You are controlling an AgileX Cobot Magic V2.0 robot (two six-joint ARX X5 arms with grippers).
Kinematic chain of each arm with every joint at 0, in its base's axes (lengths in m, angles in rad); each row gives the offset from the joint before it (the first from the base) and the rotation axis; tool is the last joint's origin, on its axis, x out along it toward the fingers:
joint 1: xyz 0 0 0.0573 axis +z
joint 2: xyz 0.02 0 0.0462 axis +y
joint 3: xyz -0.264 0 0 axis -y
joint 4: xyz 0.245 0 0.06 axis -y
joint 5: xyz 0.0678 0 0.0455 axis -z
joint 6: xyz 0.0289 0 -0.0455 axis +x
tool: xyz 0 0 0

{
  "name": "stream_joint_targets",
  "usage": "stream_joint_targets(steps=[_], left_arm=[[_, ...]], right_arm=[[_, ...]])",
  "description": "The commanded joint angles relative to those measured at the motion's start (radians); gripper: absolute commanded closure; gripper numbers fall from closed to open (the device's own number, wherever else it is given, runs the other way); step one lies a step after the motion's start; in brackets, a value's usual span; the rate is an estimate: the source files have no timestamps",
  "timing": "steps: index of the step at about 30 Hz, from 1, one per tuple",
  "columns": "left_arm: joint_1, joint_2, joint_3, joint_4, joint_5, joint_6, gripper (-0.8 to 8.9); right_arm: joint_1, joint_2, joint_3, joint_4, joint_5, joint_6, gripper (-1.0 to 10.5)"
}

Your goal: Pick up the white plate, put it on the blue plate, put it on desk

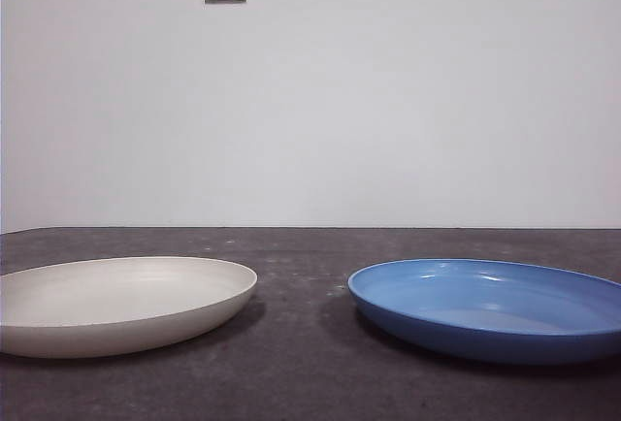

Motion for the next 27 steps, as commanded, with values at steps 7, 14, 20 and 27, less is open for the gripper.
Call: stream_joint_targets(steps=[7, 14, 20, 27], left_arm=[[-0.002, -0.002, -0.021, 0.031, 0.005, -0.035, 7.87], [-0.001, 0.0, -0.02, 0.032, 0.001, -0.141, 7.98], [-0.004, 0.019, -0.003, 0.001, -0.009, -0.251, 7.97], [-0.034, 0.097, 0.117, -0.062, -0.009, -0.297, 7.97]], right_arm=[[0.003, -0.002, -0.006, 0.008, -0.047, 0.114, 9.2], [0.003, -0.002, -0.004, 0.008, -0.082, 0.206, 9.3], [0.006, -0.001, 0.025, -0.008, -0.113, 0.335, 9.4], [0.053, 0.026, 0.12, -0.024, -0.112, 0.457, 9.4]])
